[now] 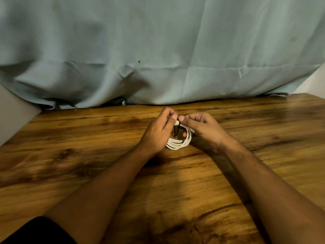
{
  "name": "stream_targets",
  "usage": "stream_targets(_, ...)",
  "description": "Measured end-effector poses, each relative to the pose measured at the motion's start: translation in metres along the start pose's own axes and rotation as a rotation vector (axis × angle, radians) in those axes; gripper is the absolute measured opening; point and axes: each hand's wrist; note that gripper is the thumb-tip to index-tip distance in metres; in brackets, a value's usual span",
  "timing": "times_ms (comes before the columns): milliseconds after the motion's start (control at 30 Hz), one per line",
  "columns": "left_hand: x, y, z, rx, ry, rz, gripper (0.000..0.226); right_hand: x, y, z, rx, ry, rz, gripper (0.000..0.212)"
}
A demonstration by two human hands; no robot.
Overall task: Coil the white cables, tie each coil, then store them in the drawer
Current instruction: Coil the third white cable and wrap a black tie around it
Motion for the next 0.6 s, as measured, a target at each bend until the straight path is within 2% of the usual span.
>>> stream_targets(67, 0.000, 0.000, 0.000, -0.020, 0.025, 0.005, 0.020, -0.003, 0.000, -0.004, 0.006, -0.020, 0.035, 0.003)
stream_targets(167, -0.001, -0.002, 0.000, -0.068, 0.069, 0.019, 0.020, -0.005, 0.000, -0.007, 0.001, 0.037, 0.082, 0.023)
stream_targets(233, -0.001, -0.003, 0.001, -0.101, 0.083, 0.027, 0.019, -0.002, 0.000, -0.008, -0.021, 0.056, 0.102, 0.027)
stream_targets(333, -0.002, -0.005, 0.002, -0.139, 0.129, 0.048, 0.020, 0.004, 0.002, -0.008, -0.053, 0.085, 0.071, 0.015)
stream_targets(400, -0.002, -0.005, 0.001, -0.159, 0.136, 0.052, 0.021, 0.005, 0.002, -0.010, -0.077, 0.067, 0.065, 0.018)
stream_targets(500, -0.002, -0.006, 0.001, -0.178, 0.148, 0.050, 0.023, 0.004, 0.001, -0.012, -0.072, 0.051, 0.027, 0.006)
stream_targets(600, -0.001, -0.005, 0.001, -0.192, 0.173, 0.037, 0.025, 0.001, 0.000, -0.014, -0.059, 0.065, -0.009, 0.006)
Point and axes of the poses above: each hand's wrist, its own y-axis away from the middle knuckle, its own x-axis out of the palm, z = x × y, and after that the axes turned 6 degrees about -x, right-handed
